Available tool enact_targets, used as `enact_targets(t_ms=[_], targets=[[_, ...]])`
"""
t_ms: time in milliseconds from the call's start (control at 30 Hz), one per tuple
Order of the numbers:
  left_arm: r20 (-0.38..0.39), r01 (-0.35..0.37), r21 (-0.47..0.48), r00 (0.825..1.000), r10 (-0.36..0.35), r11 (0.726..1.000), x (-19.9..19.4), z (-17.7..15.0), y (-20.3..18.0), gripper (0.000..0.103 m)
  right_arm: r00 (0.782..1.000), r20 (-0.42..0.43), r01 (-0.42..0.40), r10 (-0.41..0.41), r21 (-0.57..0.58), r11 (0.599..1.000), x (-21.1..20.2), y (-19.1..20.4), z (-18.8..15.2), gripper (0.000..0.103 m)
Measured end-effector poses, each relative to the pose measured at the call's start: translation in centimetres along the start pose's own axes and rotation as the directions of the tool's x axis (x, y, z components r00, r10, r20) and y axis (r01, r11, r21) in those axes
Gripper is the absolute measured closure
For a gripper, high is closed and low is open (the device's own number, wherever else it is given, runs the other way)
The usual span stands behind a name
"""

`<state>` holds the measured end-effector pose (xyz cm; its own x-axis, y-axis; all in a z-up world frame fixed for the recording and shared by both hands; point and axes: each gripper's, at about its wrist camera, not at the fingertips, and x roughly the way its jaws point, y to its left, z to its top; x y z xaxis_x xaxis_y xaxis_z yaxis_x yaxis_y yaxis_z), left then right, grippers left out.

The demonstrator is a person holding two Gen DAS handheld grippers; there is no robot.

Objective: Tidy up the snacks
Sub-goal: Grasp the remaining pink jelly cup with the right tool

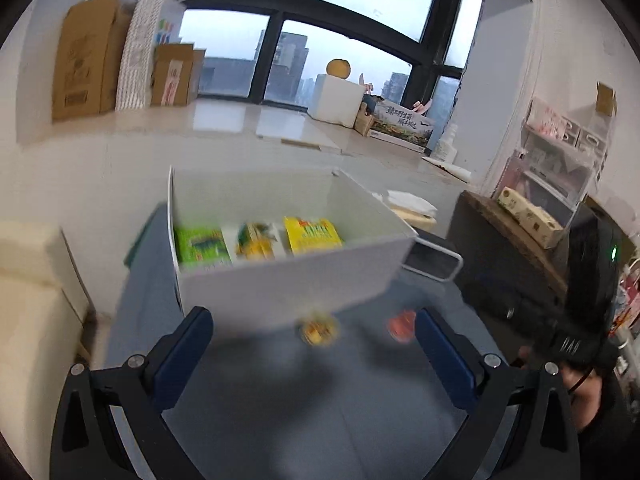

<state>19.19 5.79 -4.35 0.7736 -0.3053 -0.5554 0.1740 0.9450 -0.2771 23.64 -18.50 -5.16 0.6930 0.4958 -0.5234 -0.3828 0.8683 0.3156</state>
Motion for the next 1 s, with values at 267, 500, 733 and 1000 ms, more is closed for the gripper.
enact_targets(t_ms=[267, 500, 733, 1000], targets=[[-0.067, -0.012, 0.027, 0.998, 0.014, 1.000, -0.6, -5.5, -2.1, 0.000, 0.980, -0.137, 0.144, -0.144, -0.006, 0.989, 0.7, -2.8, -6.4, 0.000], [-0.098, -0.028, 0.011, 0.995, 0.029, 1.000, -0.6, -6.7, -2.3, 0.000, 0.969, -0.192, 0.161, -0.155, 0.016, 0.987, 4.8, -5.6, -5.4, 0.000], [-0.128, -0.043, 0.012, 0.991, 0.045, 0.999, 0.1, -7.6, -1.8, 0.000, 0.942, -0.274, 0.201, -0.196, -0.010, 0.980, 9.0, -7.6, -4.4, 0.064], [-0.159, -0.041, 0.015, 0.986, 0.043, 0.999, 2.1, -7.8, -2.1, 0.000, 0.947, -0.256, 0.189, -0.194, -0.044, 0.981, 8.1, -7.9, -5.6, 0.064]])
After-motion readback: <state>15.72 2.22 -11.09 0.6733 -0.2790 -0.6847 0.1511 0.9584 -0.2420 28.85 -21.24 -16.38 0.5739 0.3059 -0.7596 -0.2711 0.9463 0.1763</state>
